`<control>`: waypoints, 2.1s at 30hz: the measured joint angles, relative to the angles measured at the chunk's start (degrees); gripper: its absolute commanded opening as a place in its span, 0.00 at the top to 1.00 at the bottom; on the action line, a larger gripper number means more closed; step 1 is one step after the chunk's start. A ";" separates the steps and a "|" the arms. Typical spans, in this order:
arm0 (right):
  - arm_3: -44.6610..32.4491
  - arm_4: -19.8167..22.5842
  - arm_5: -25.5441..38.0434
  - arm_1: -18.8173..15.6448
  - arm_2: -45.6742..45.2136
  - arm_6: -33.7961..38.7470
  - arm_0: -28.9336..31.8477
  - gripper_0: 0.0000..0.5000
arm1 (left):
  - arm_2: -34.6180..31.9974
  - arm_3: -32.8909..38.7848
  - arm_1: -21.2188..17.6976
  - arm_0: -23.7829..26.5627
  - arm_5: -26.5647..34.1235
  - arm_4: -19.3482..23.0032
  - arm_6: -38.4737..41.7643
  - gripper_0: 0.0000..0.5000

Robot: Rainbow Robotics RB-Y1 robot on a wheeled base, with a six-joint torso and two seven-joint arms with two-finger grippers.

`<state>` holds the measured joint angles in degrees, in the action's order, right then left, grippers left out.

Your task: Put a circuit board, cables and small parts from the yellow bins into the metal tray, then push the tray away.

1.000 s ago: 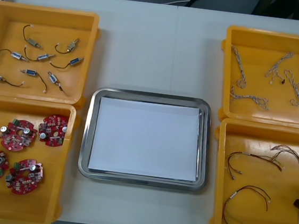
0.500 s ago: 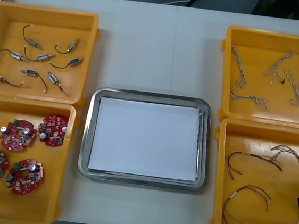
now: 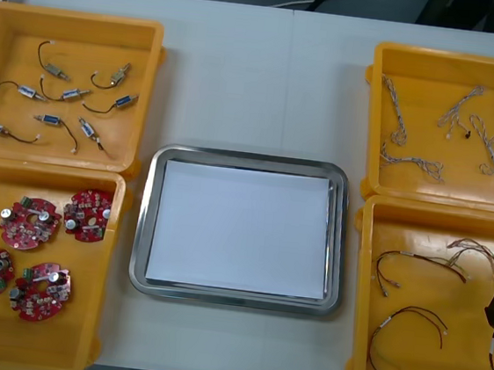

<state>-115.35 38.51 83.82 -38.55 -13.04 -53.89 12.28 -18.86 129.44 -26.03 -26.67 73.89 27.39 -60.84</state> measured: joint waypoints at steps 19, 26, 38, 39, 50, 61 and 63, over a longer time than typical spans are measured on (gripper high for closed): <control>-0.40 -6.11 2.18 0.48 5.27 -2.60 -8.87 1.00 | 2.31 -0.39 0.00 -0.35 -2.57 -0.30 -1.48 0.00; -0.40 -6.04 2.63 1.48 5.36 -2.66 -9.17 0.98 | 3.00 -0.66 0.00 -0.78 -3.40 -0.74 -1.68 0.00; -0.40 -5.72 2.90 1.48 5.38 -3.63 -9.14 0.91 | 4.65 -0.80 0.00 -2.00 -3.75 -2.58 -5.05 0.00; -0.40 -5.72 2.90 1.48 5.38 -3.63 -9.12 0.81 | 4.71 -0.90 0.00 -2.01 -3.76 -2.67 -5.05 0.00; -0.65 -5.69 2.91 1.49 5.38 -3.63 -8.65 0.00 | 4.97 -2.10 0.00 -2.00 -4.06 -2.70 -5.05 0.00; -5.24 -5.80 6.73 1.49 4.78 -22.86 -7.85 0.00 | 6.19 -2.98 0.00 -1.88 -4.10 -2.80 -5.04 0.00; -5.62 -5.79 6.73 1.49 4.61 -23.51 -7.42 0.00 | 6.19 -3.14 0.00 -1.85 -4.10 -2.81 -5.04 0.00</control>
<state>-120.97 32.71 90.55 -37.06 -8.43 -77.40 4.86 -12.67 126.30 -26.03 -28.51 69.79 24.57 -65.88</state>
